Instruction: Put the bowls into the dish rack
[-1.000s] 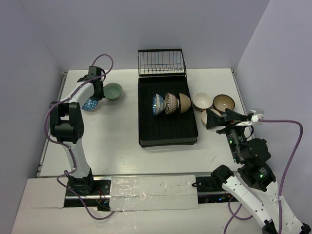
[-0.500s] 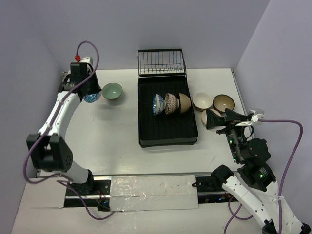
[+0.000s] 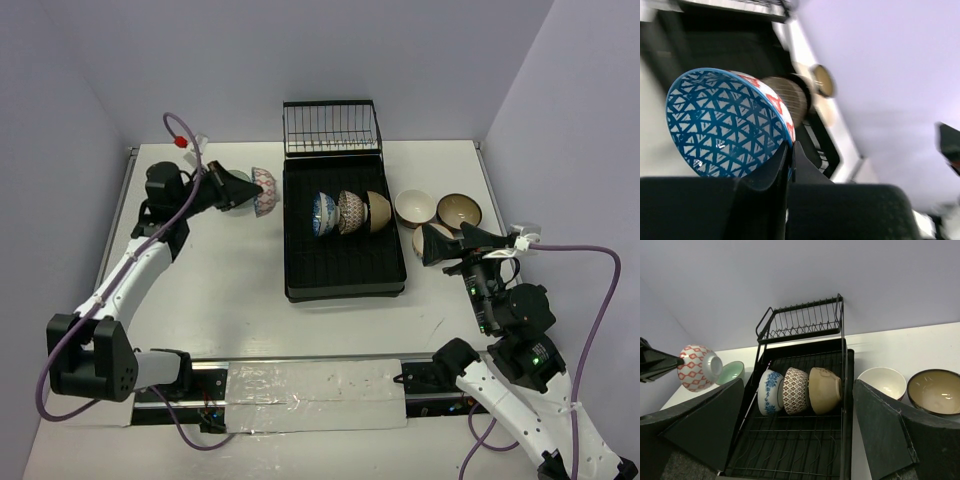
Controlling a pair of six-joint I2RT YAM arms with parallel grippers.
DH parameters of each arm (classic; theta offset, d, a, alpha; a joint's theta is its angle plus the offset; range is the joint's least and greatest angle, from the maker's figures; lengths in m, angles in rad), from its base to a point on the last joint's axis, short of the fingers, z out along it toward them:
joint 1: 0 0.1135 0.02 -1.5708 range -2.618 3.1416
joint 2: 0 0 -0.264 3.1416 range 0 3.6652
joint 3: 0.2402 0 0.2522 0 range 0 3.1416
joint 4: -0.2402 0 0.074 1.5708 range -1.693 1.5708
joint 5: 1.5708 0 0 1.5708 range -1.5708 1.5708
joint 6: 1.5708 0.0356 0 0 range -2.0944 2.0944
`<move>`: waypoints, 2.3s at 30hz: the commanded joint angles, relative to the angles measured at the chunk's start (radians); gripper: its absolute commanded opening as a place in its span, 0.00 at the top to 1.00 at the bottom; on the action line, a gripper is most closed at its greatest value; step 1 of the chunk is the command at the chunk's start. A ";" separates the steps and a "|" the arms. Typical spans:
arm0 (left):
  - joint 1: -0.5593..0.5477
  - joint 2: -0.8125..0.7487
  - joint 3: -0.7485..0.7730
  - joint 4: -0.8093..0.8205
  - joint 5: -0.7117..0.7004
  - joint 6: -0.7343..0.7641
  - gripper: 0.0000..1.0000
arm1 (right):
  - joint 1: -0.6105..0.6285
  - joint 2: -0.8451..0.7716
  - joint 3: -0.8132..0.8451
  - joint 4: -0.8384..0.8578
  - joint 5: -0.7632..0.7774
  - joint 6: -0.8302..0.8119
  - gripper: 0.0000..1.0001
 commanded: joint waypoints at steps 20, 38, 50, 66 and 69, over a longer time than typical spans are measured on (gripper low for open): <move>-0.157 0.319 -0.111 0.857 0.160 -0.370 1.00 | 0.011 0.010 0.006 0.016 -0.002 -0.023 0.04; -0.150 0.413 -0.123 0.808 0.168 -0.309 1.00 | 0.011 0.007 -0.004 0.019 -0.009 -0.019 0.04; -0.150 0.497 -0.071 0.765 0.239 -0.283 1.00 | 0.011 0.008 -0.004 0.019 -0.017 -0.017 0.04; -0.152 0.551 -0.077 1.006 0.288 -0.494 1.00 | 0.011 0.016 -0.002 0.017 -0.029 -0.016 0.04; -0.157 0.566 -0.076 0.977 0.279 -0.472 1.00 | 0.011 0.014 -0.002 0.017 -0.029 -0.017 0.04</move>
